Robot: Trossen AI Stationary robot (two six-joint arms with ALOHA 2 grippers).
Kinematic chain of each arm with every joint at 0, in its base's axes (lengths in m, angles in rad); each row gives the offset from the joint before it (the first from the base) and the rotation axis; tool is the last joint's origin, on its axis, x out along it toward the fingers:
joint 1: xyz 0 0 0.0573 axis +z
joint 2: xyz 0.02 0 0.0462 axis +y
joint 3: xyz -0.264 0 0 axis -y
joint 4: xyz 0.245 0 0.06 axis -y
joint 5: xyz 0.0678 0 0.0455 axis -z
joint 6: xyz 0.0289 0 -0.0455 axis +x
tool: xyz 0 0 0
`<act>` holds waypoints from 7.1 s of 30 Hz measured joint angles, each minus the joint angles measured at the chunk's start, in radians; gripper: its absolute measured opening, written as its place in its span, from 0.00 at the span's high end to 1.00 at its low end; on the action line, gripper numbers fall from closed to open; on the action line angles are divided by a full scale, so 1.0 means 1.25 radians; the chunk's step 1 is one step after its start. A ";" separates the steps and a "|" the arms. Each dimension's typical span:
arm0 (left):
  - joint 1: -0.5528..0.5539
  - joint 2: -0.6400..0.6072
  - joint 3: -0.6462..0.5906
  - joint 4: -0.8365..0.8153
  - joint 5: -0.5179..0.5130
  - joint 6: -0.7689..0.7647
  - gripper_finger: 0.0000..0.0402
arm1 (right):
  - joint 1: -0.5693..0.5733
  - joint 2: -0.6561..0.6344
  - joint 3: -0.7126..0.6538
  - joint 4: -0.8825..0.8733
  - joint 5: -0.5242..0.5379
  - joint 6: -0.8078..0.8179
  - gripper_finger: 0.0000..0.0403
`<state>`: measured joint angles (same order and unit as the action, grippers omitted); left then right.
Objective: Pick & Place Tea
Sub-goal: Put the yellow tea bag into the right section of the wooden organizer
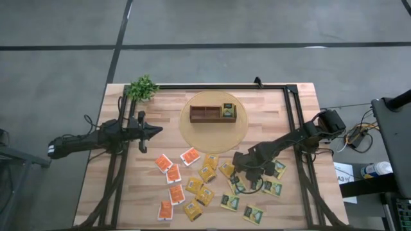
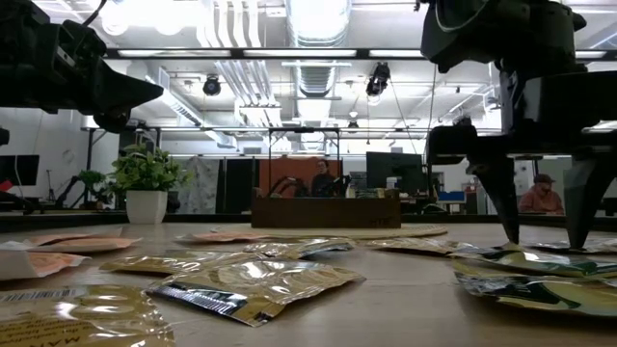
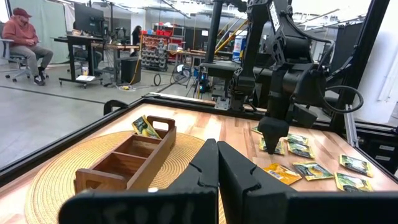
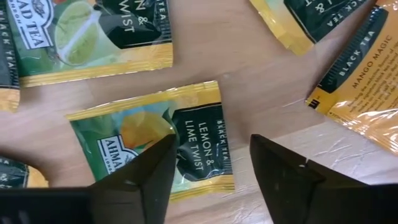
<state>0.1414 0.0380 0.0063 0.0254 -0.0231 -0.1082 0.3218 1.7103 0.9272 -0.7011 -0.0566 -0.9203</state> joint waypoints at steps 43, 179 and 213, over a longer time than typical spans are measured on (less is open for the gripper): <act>0.000 0.000 0.000 0.000 0.000 0.000 1.00 | -0.231 -0.089 0.316 -0.137 0.445 0.387 0.98; 0.000 0.003 0.000 0.000 0.000 0.000 1.00 | 0.090 -0.324 0.069 -0.343 0.181 0.806 0.65; 0.000 0.003 0.000 0.000 0.000 0.000 1.00 | 0.172 -0.220 0.035 -0.337 -0.041 1.535 0.65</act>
<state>0.1417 0.0422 0.0063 0.0250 -0.0231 -0.1084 0.5373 1.4353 0.9706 -1.1225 -0.1078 0.9983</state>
